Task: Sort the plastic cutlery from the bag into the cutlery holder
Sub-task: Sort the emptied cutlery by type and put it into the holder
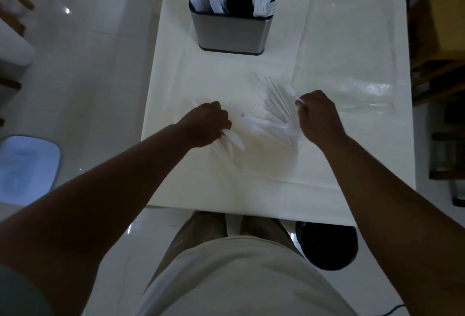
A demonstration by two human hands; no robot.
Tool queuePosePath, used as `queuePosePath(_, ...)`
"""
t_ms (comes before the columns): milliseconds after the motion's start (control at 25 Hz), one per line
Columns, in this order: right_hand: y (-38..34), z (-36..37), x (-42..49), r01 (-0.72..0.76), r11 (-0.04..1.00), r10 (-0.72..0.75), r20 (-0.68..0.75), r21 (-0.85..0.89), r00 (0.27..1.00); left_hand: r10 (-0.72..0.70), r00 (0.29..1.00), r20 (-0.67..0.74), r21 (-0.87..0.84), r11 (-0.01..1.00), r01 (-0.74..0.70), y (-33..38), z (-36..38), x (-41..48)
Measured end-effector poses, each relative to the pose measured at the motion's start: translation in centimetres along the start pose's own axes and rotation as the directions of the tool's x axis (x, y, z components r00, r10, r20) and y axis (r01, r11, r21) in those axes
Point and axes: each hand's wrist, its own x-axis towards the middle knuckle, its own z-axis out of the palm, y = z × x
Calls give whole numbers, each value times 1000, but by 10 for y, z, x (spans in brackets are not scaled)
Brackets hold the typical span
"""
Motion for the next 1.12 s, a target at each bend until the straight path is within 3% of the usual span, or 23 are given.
queuePosePath(160,25,-11,2,-156,988,156,65,-12,986,58,990,-128,87,995,-48,6,-7,9)
queuePosePath(240,26,-12,4,-161,987,163,114,-25,980,80,981,-179,114,992,-60,10,-10,13)
queuePosePath(560,3,-12,-8,148,986,-118,317,-72,941,58,993,-100,38,998,-55,21,-5,19)
queuePosePath(760,-25,9,-17,249,950,-194,269,-189,943,-2,1000,10,91,996,1,26,-7,10)
queuePosePath(1000,-33,14,-19,291,935,-227,288,-201,930,-90,996,-3,65,994,90,10,-7,-7)
queuePosePath(1120,-31,3,-25,309,927,-262,226,-211,938,-100,994,-48,52,993,102,6,-3,-10)
